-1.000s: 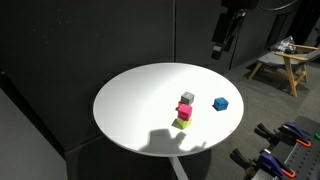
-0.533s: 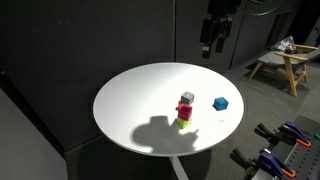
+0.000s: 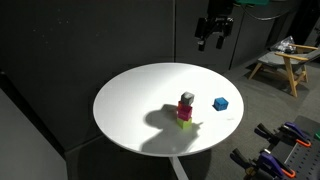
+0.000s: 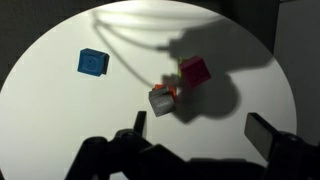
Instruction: Put the blue block on the gray block
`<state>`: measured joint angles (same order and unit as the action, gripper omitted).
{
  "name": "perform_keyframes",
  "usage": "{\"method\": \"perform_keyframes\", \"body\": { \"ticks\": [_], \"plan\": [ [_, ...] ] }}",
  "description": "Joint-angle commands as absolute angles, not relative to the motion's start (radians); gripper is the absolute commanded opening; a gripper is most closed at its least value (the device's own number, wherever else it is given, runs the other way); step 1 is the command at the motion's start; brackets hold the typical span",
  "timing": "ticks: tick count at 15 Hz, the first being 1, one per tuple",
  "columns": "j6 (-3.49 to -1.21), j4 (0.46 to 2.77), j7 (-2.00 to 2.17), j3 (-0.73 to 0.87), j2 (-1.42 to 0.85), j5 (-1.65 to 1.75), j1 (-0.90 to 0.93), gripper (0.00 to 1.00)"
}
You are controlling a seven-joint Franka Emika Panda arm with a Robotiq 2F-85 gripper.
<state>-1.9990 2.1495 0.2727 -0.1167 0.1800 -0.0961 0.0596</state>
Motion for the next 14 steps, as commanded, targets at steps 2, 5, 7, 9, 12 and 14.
{"method": "perform_keyframes", "body": {
  "ticks": [2,5,7,9,12,14],
  "plan": [
    [-2.095,2.185,0.367,-0.094,0.196,-0.075,0.029,1.00],
    [-2.163,2.218,0.386,-0.080,0.187,-0.059,0.009,1.00],
    [-2.184,2.238,0.413,-0.070,0.177,-0.035,-0.008,1.00],
    [-2.183,2.253,0.440,-0.061,0.165,-0.010,-0.024,1.00],
    [-2.186,2.270,0.450,-0.042,0.143,0.009,-0.041,1.00],
    [-2.198,2.278,0.441,-0.029,0.122,0.016,-0.047,1.00]
  ]
}}
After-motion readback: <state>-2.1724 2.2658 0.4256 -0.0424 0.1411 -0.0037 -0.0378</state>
